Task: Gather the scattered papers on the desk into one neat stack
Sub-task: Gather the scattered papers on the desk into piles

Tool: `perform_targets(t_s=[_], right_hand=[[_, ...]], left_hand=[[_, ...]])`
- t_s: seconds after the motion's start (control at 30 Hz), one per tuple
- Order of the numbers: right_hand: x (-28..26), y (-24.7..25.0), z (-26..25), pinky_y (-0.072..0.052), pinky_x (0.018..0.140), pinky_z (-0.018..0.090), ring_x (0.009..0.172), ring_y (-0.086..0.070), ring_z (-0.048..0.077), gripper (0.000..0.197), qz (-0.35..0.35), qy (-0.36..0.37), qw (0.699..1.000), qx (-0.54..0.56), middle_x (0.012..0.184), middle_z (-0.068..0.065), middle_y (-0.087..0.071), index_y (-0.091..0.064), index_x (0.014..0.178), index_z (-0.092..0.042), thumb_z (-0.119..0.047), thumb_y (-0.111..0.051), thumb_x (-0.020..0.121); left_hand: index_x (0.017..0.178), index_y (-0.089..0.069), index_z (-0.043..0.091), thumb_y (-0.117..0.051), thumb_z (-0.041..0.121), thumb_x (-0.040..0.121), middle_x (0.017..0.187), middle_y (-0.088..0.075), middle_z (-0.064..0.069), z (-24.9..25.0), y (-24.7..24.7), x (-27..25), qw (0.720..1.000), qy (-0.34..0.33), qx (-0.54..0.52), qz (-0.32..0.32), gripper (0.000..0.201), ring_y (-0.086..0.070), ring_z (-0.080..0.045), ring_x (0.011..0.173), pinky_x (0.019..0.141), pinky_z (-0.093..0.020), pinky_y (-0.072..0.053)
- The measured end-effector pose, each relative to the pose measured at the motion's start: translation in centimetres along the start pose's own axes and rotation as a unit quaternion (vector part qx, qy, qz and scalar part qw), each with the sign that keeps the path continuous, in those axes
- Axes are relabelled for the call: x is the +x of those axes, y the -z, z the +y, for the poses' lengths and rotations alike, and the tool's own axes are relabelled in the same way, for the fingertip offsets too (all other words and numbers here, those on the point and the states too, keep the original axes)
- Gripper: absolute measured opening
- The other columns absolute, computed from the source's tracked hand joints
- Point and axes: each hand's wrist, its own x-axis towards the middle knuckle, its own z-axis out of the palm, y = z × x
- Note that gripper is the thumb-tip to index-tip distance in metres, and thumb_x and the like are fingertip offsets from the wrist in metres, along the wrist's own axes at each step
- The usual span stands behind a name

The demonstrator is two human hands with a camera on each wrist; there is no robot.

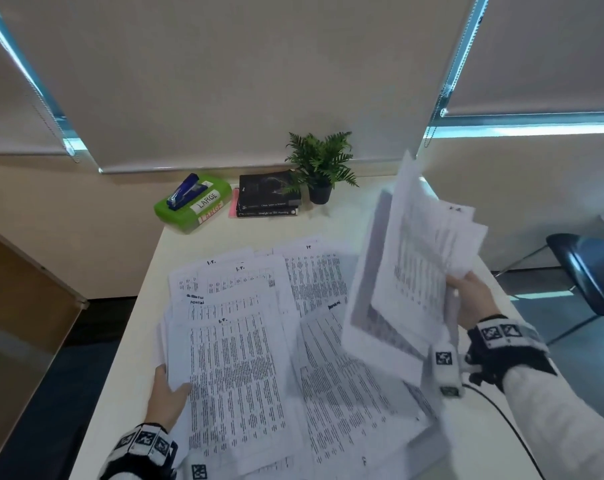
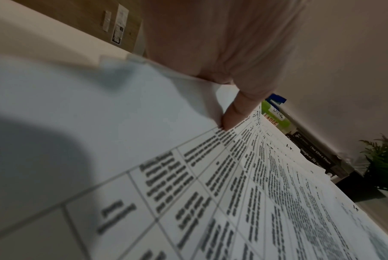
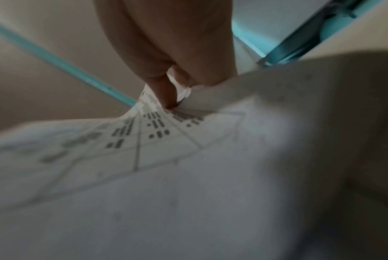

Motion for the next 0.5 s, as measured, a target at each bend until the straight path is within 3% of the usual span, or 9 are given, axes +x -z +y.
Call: perform_targets(t_s=[0.03, 0.1, 0.2, 0.27, 0.33, 0.37, 0.43, 0.5], right_hand=[[-1.4, -1.1, -0.1, -0.042, 0.089, 0.04, 0.101, -0.055, 0.026, 0.006, -0.03, 0.005, 0.999, -0.016, 0.104, 0.024, -0.061, -0.057, 0.09, -0.007, -0.007, -0.06, 0.085], [-3.1, -3.3, 2.1, -0.043, 0.094, 0.039, 0.103, -0.056, 0.026, 0.009, -0.092, 0.02, 0.992, -0.087, 0.104, 0.012, -0.062, -0.059, 0.1, -0.008, -0.008, -0.056, 0.091], [-5.3, -6.0, 6.6, -0.041, 0.102, 0.041, 0.112, -0.052, 0.023, 0.047, -0.175, 0.006, 0.946, -0.272, 0.119, 0.005, -0.055, -0.05, 0.116, -0.011, -0.042, -0.063, 0.084], [-6.1, -7.3, 8.9, -0.039, 0.105, 0.039, 0.121, -0.049, 0.028, 0.041, -0.194, 0.006, 0.884, -0.425, 0.126, 0.012, -0.052, -0.046, 0.124, -0.004, -0.028, -0.052, 0.092], [-6.9, -8.1, 9.7, -0.034, 0.104, 0.035, 0.124, -0.041, 0.03, 0.033, -0.155, 0.027, 0.835, -0.528, 0.131, 0.017, -0.044, -0.043, 0.126, -0.003, -0.015, -0.039, 0.096], [-7.5, -8.5, 9.7, -0.033, 0.104, 0.036, 0.124, -0.038, 0.031, 0.029, -0.148, 0.03, 0.83, -0.537, 0.132, 0.018, -0.041, -0.043, 0.123, -0.005, -0.014, -0.038, 0.096], [-7.6, -8.9, 9.8, -0.039, 0.099, 0.037, 0.115, -0.043, 0.029, 0.027, -0.15, 0.012, 0.849, -0.506, 0.129, 0.019, -0.04, -0.041, 0.12, -0.005, -0.013, -0.042, 0.094], [-7.3, -8.8, 9.7, -0.053, 0.076, 0.029, 0.087, -0.055, 0.02, 0.044, -0.173, -0.036, 0.874, -0.452, 0.116, 0.014, -0.048, -0.033, 0.131, -0.004, -0.013, -0.048, 0.09]], left_hand=[[0.135, -0.029, -0.003, -0.051, -0.008, 0.088, 0.135, -0.044, -0.024, 0.0, 0.0, 0.0, 1.0, 0.001, 0.0, 0.0, 0.052, -0.047, -0.038, 0.121, 0.101, -0.044, -0.035], [0.136, -0.028, -0.003, -0.05, -0.008, 0.088, 0.138, -0.042, -0.024, 0.1, 0.1, -0.2, 1.0, 0.0, -0.003, -0.001, 0.053, -0.045, -0.037, 0.123, 0.103, -0.043, -0.034], [0.14, -0.025, -0.002, -0.051, -0.007, 0.089, 0.144, -0.036, -0.021, 0.2, 0.0, -0.2, 1.0, -0.004, -0.006, 0.0, 0.058, -0.039, -0.035, 0.13, 0.107, -0.043, -0.029], [0.141, -0.024, -0.001, -0.051, -0.006, 0.089, 0.145, -0.035, -0.021, 0.0, -0.1, -0.1, 1.0, -0.002, 0.0, 0.002, 0.059, -0.039, -0.035, 0.13, 0.108, -0.043, -0.028], [0.139, -0.026, -0.002, -0.051, -0.007, 0.088, 0.141, -0.04, -0.022, -0.1, -0.1, 0.1, 1.0, 0.002, 0.0, 0.003, 0.057, -0.044, -0.035, 0.124, 0.105, -0.043, -0.032], [0.138, -0.027, -0.002, -0.051, -0.007, 0.088, 0.139, -0.041, -0.023, 0.0, -0.1, 0.0, 1.0, 0.003, 0.0, 0.004, 0.056, -0.045, -0.036, 0.123, 0.104, -0.042, -0.033], [0.138, -0.027, -0.004, -0.05, -0.009, 0.088, 0.14, -0.041, -0.024, 0.1, -0.2, -0.1, 1.0, 0.001, -0.006, 0.007, 0.055, -0.045, -0.036, 0.123, 0.104, -0.042, -0.032], [0.138, -0.027, -0.005, -0.049, -0.01, 0.088, 0.141, -0.039, -0.023, 0.3, -0.3, -0.4, 1.0, -0.002, -0.016, 0.008, 0.054, -0.042, -0.036, 0.126, 0.105, -0.041, -0.031]])
